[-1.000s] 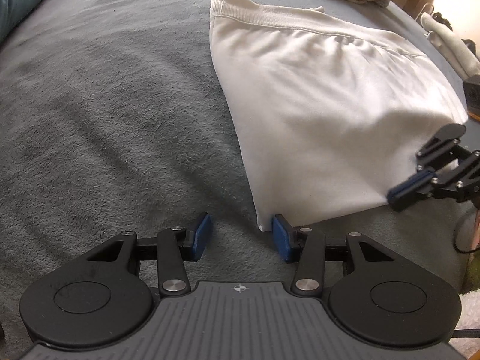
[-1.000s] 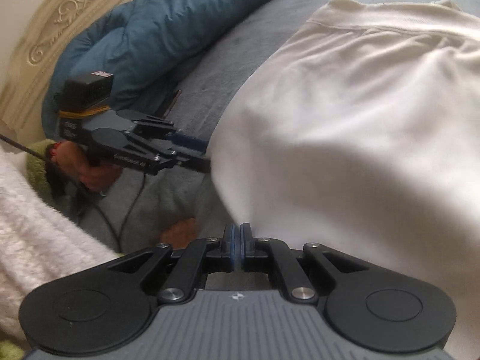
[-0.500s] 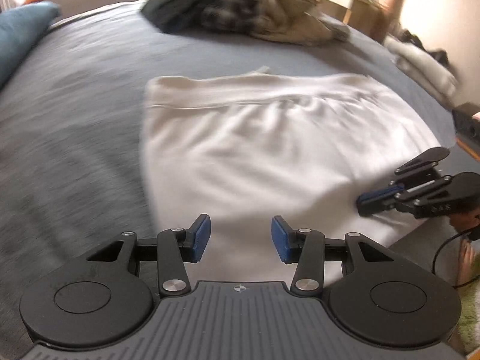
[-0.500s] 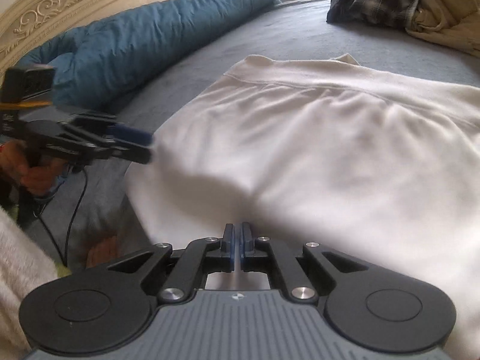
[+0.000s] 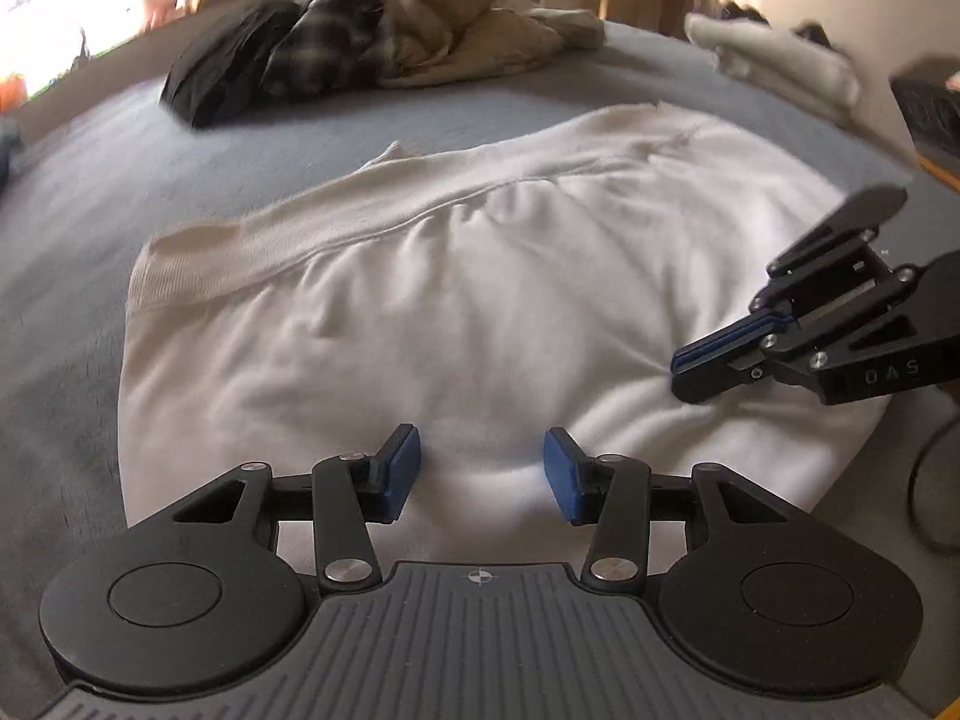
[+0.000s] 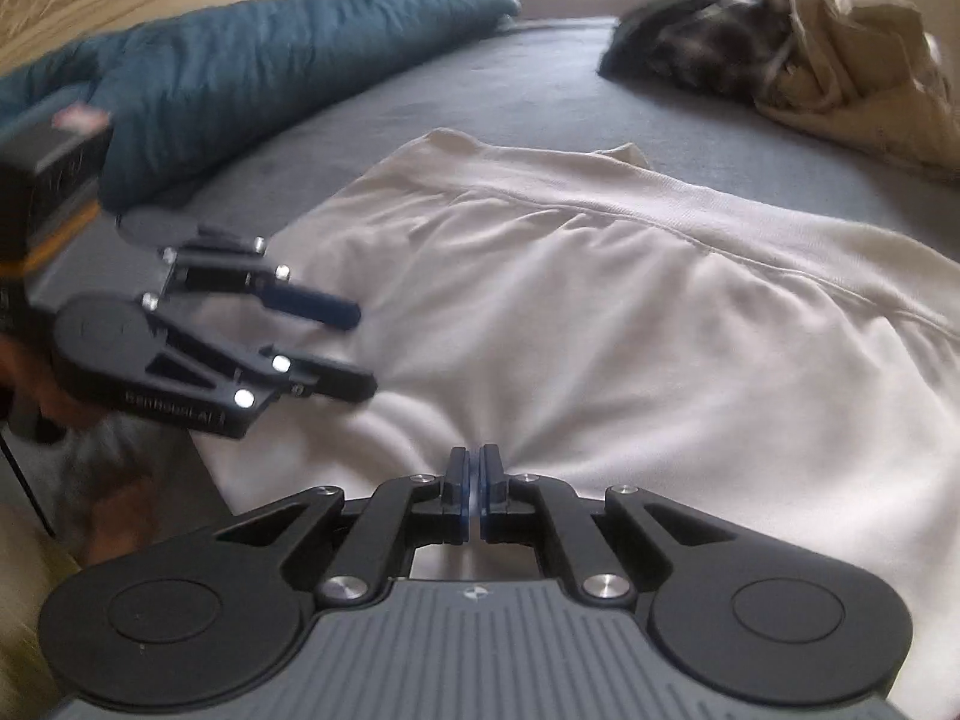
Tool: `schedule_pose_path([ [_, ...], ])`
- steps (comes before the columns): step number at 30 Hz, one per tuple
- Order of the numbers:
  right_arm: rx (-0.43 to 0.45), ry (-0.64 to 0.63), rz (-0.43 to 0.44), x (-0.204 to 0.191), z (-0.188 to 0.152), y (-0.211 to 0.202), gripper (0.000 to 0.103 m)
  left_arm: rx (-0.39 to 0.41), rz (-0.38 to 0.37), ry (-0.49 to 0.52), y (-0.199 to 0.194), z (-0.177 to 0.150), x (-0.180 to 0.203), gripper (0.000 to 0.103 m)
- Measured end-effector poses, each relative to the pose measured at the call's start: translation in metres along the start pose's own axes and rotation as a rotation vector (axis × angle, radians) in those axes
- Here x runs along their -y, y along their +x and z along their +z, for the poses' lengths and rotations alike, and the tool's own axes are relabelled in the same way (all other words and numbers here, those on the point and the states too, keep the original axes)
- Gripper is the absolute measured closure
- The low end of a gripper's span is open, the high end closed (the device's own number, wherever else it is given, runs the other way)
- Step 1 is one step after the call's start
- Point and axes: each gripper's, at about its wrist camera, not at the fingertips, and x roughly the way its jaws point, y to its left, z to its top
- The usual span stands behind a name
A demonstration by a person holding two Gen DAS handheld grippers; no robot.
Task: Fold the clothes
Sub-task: 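Lift both tools above the folded sweatshirt and hold them open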
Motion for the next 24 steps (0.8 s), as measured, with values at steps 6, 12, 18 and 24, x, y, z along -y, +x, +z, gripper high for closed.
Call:
schedule_pose_path([
  [6,0.026,-0.133,0.012,-0.022,0.0,0.021,0.1,-0.013,0.014,-0.097,-0.004,0.004,-0.019,0.057],
  [12,0.047,-0.057,0.054,-0.015,0.014,0.017,0.1,0.012,0.054,-0.115,-0.016,0.012,-0.027,0.057],
  [18,0.025,-0.131,0.046,-0.028,-0.003,0.038,0.1,0.021,0.063,-0.18,-0.018,0.014,-0.04,0.057],
  [24,0.031,-0.059,-0.011,-0.01,0.01,-0.001,0.1,0.022,0.007,-0.107,-0.022,0.013,-0.025,0.057],
])
